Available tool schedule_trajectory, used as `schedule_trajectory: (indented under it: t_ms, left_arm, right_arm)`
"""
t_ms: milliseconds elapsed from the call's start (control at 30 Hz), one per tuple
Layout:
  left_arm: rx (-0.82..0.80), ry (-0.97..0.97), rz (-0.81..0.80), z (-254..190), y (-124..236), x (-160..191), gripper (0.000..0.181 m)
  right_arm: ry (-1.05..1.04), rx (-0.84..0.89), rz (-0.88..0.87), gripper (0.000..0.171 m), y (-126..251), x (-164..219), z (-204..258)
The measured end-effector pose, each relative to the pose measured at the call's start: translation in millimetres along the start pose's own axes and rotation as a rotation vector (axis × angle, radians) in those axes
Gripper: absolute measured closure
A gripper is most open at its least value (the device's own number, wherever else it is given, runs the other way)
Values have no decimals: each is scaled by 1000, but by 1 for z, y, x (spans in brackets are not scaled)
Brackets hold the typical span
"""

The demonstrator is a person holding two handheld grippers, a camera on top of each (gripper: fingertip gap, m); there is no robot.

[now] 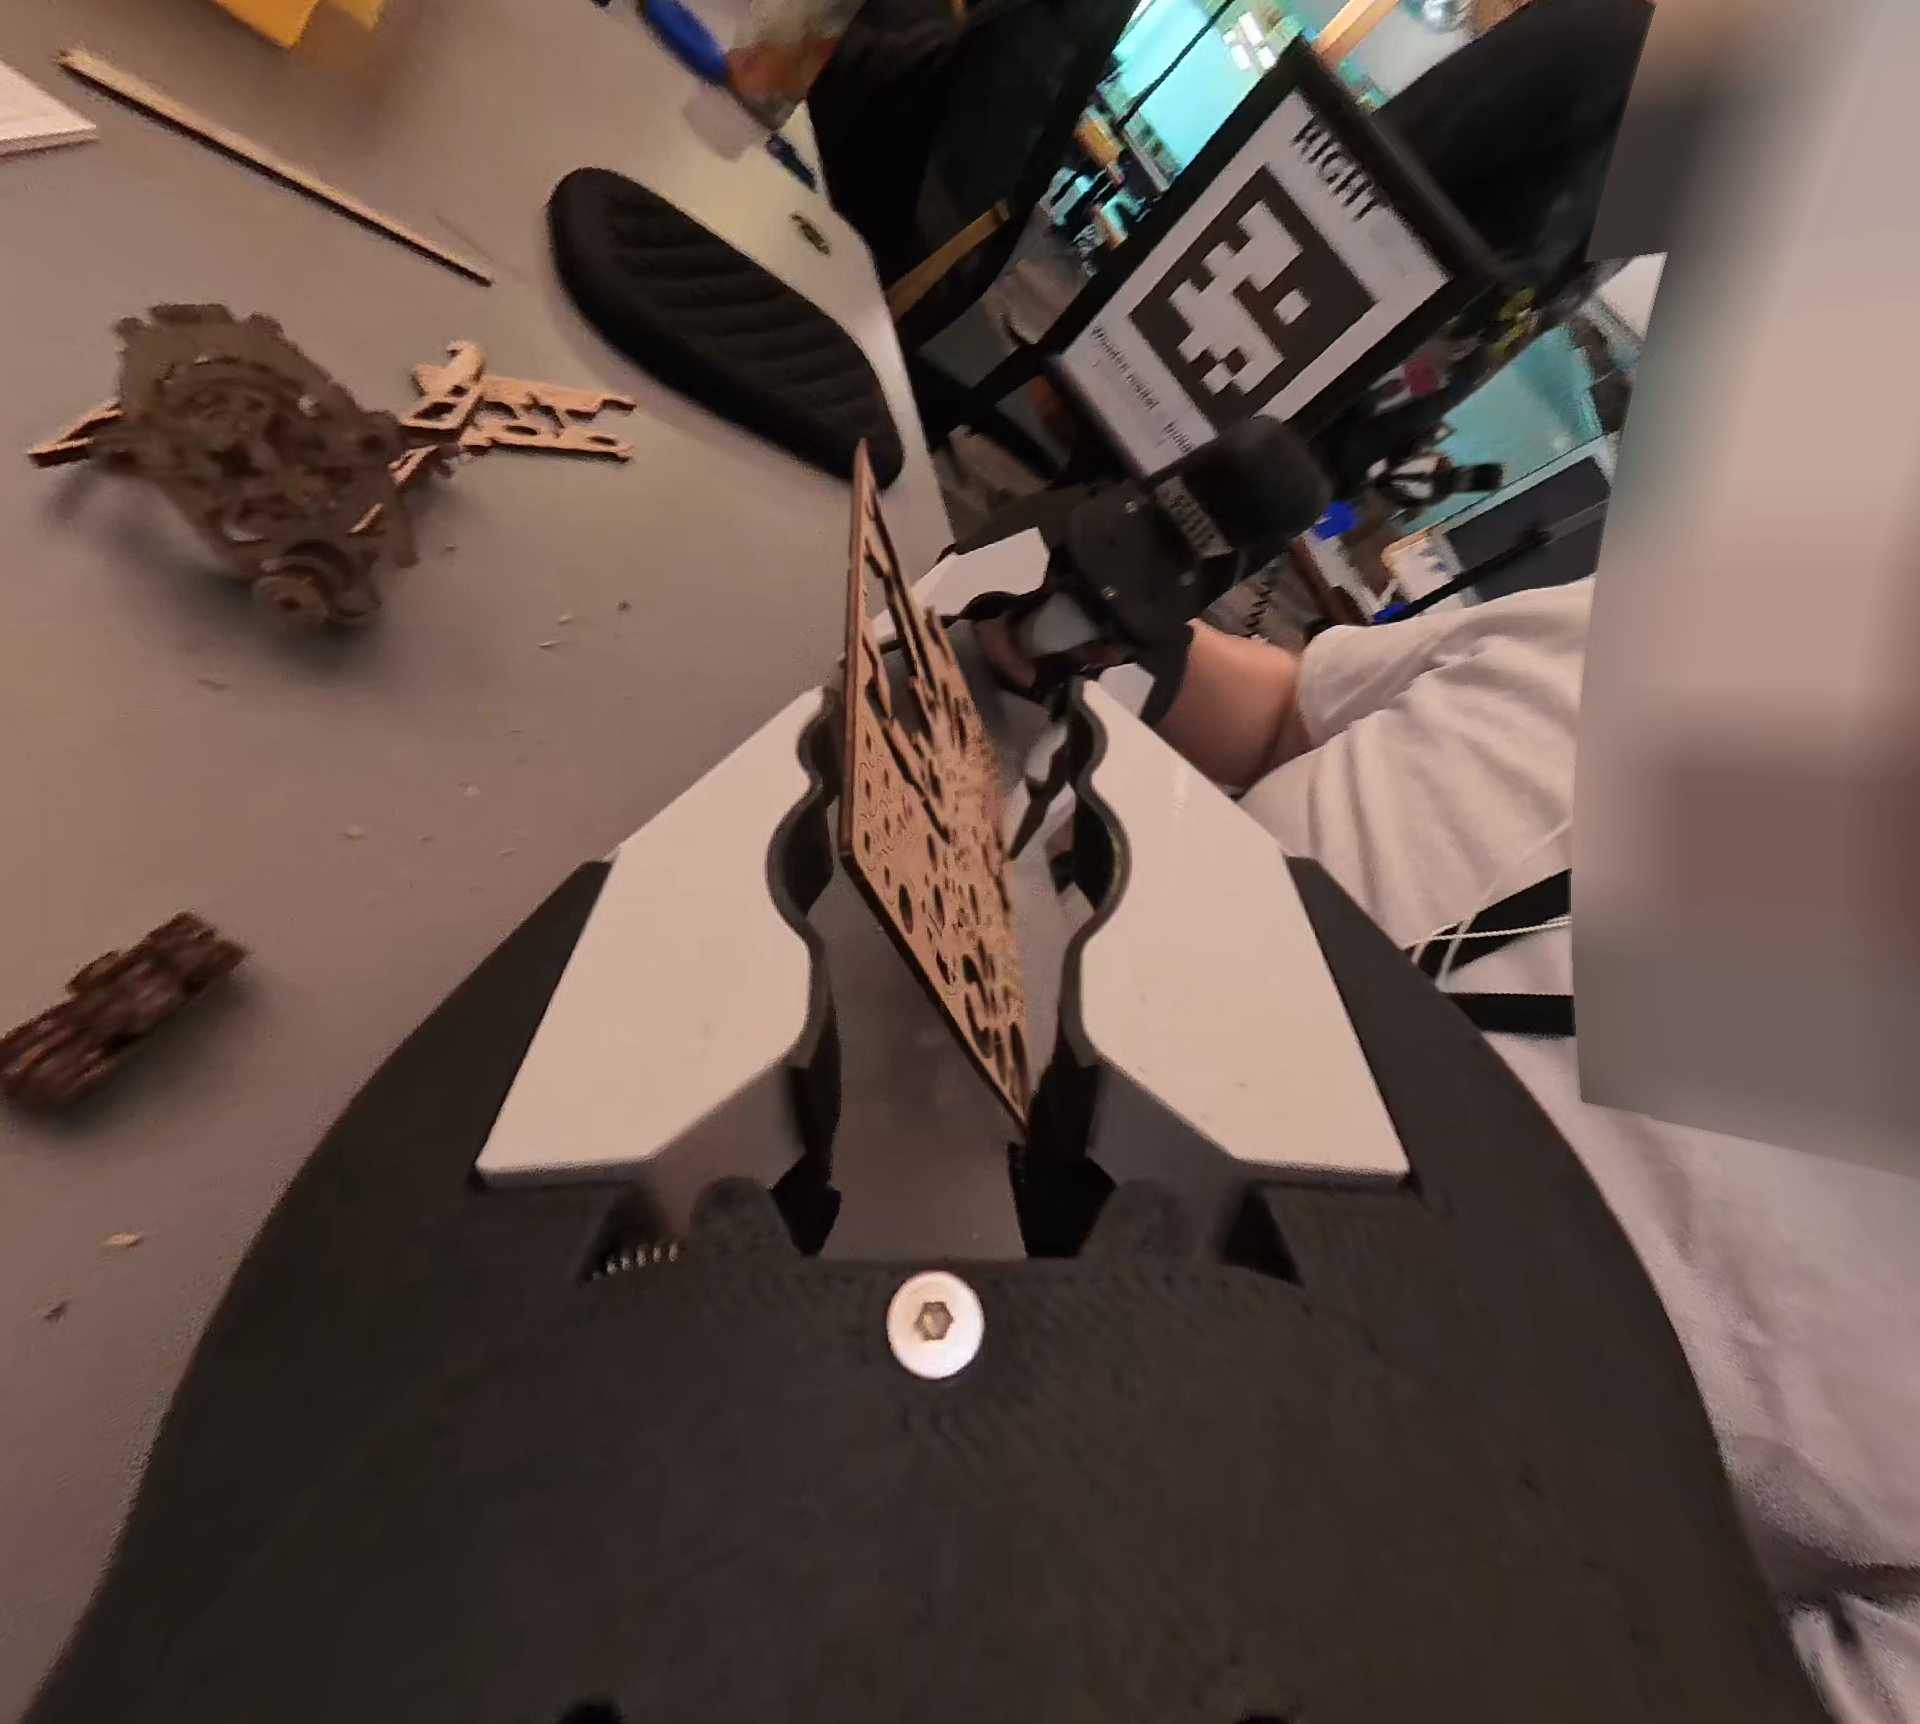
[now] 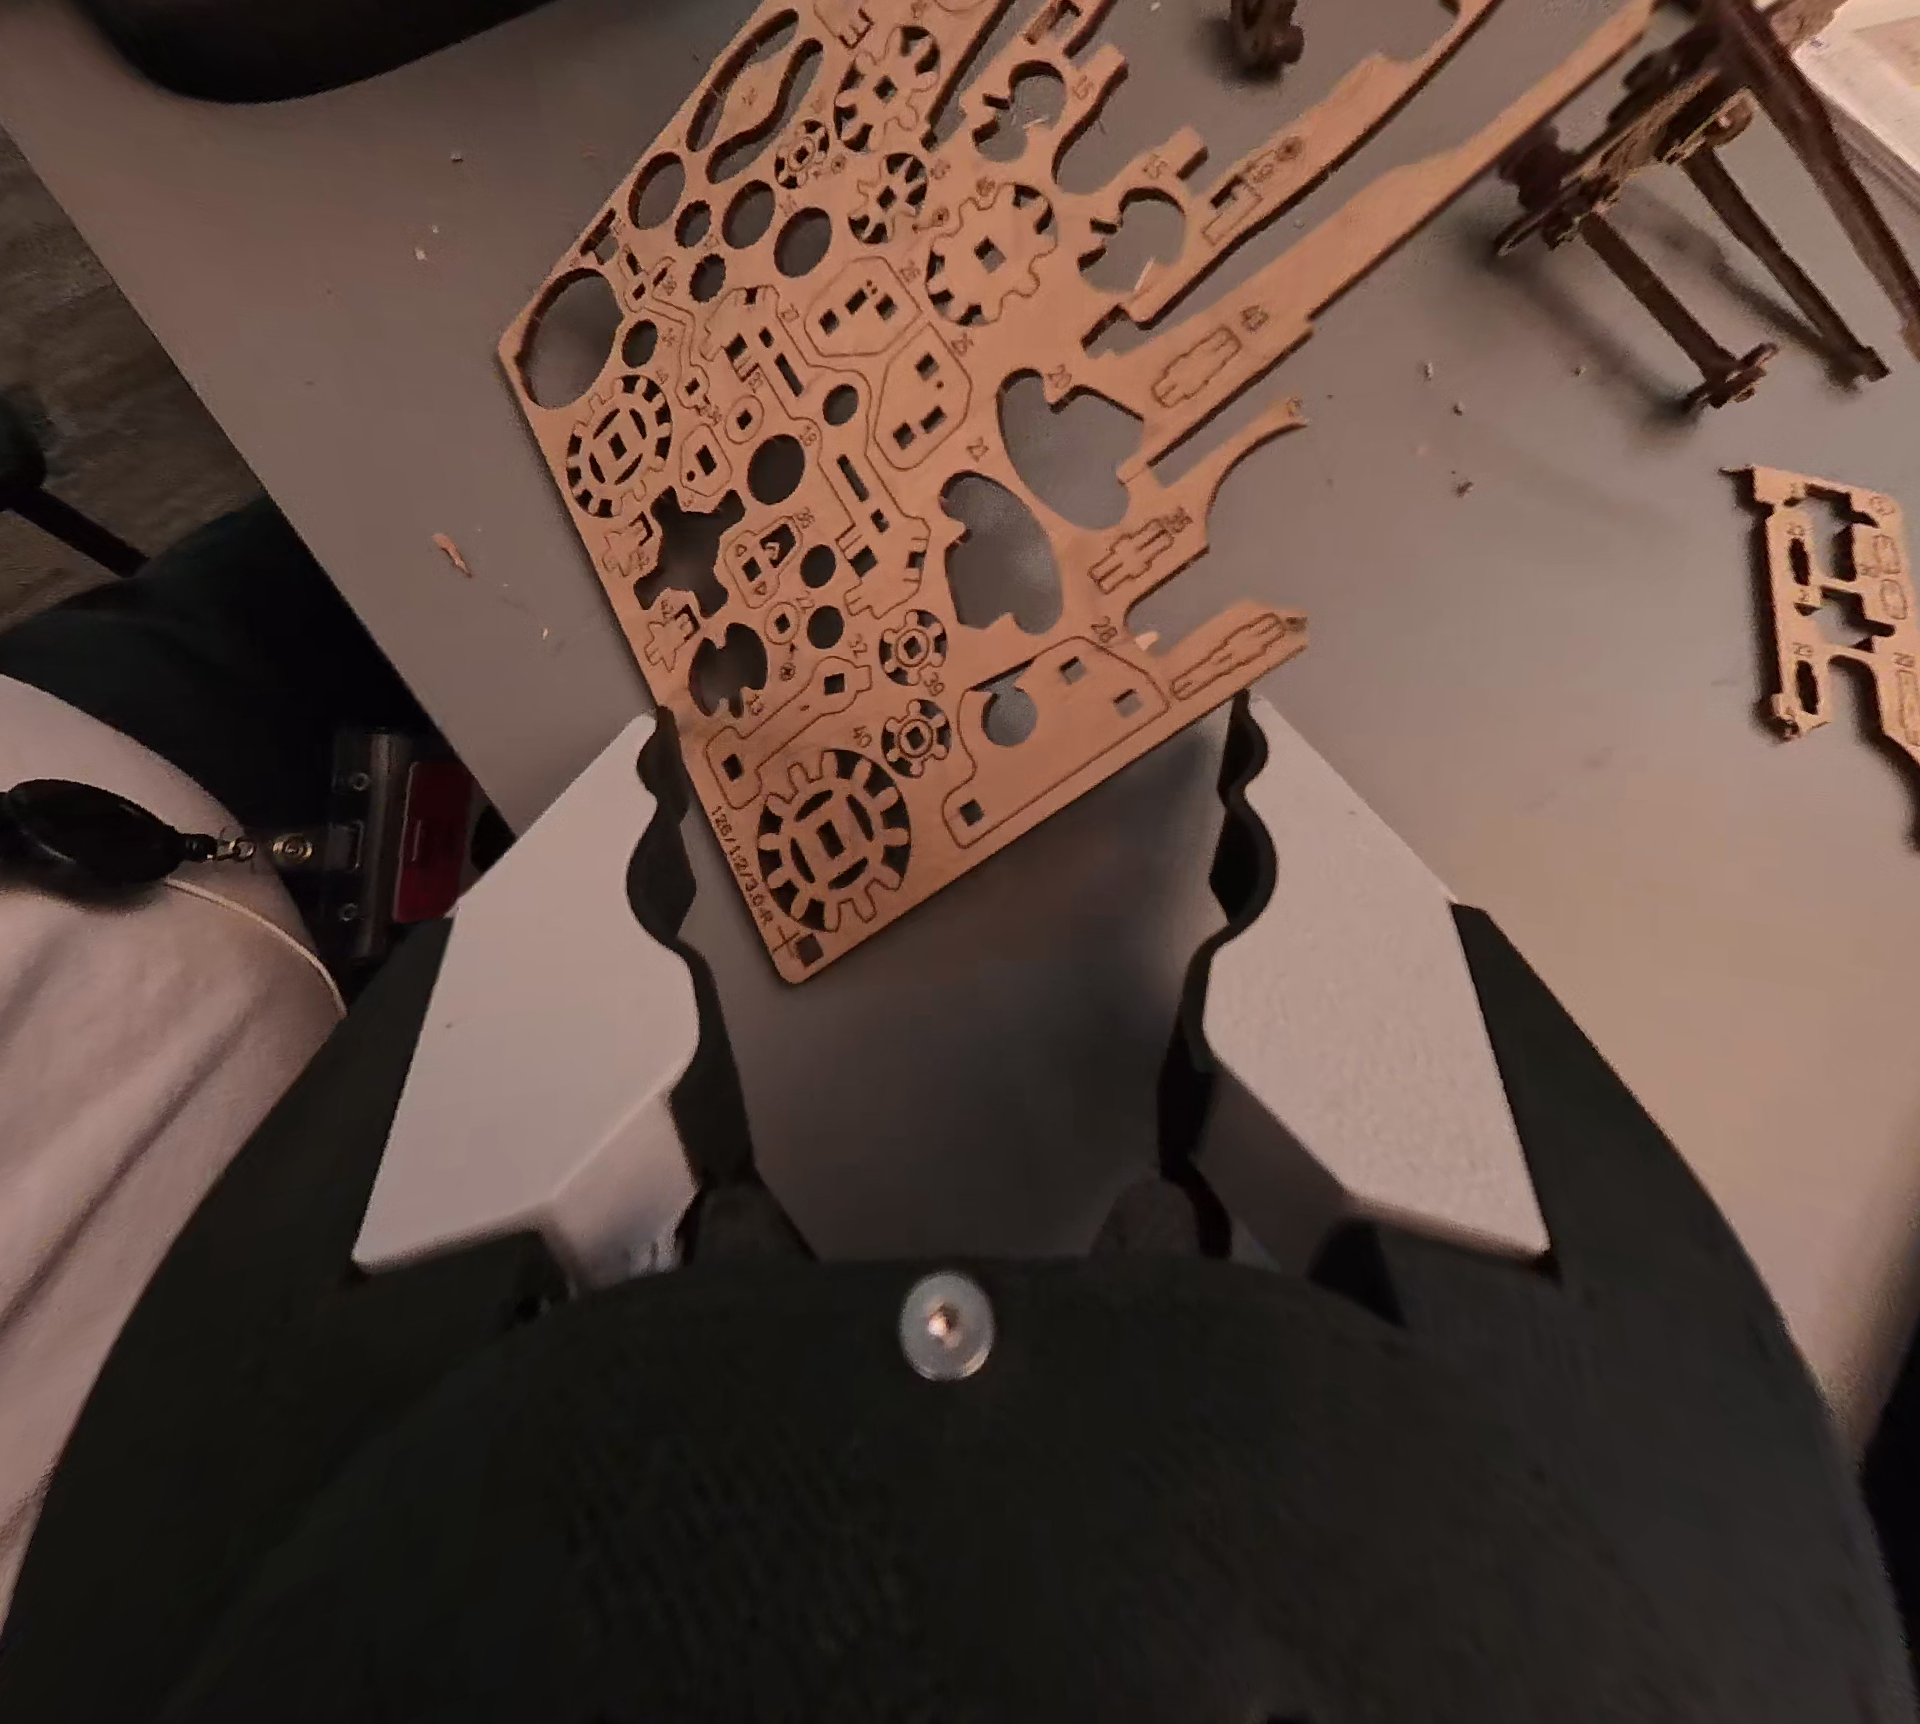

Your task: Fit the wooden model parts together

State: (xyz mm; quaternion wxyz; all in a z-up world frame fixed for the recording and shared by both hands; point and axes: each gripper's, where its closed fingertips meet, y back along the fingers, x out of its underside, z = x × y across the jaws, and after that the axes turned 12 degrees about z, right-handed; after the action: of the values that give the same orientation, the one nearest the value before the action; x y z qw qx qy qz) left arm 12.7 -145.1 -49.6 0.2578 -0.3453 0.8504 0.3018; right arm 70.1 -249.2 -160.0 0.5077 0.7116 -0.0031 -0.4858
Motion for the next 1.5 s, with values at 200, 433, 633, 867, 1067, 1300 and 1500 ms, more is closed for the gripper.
schedule_trajectory:
  t_ms: [200,433,633,867,1067,1300,1500]
  left_arm:
    - [148,-4,26,-22,-3,4,140]
    - [144,-116,151,-33,-19,24,146]
    - [96,-154,296,-29,-36,49,151]
    - [-16,-54,377,-11,-59,68,157]
    - [-43,28,293,-25,-75,79,179]
    - [-163,25,102,-45,-74,77,181]
    - [-191,83,-123,-62,-53,75,181]
  right_arm:
    - [110,51,-103,92,10,-8,8]
    - [30,-17,-224,125,26,-18,6]
    - [-61,-98,-270,139,31,-23,4]
    - [-185,-173,-350,151,42,-31,-5]
    - [-392,-370,-552,163,66,-49,-21]
    - [-561,-545,-664,127,77,-59,-32]
    - [-665,-542,-687,108,72,-62,-26]
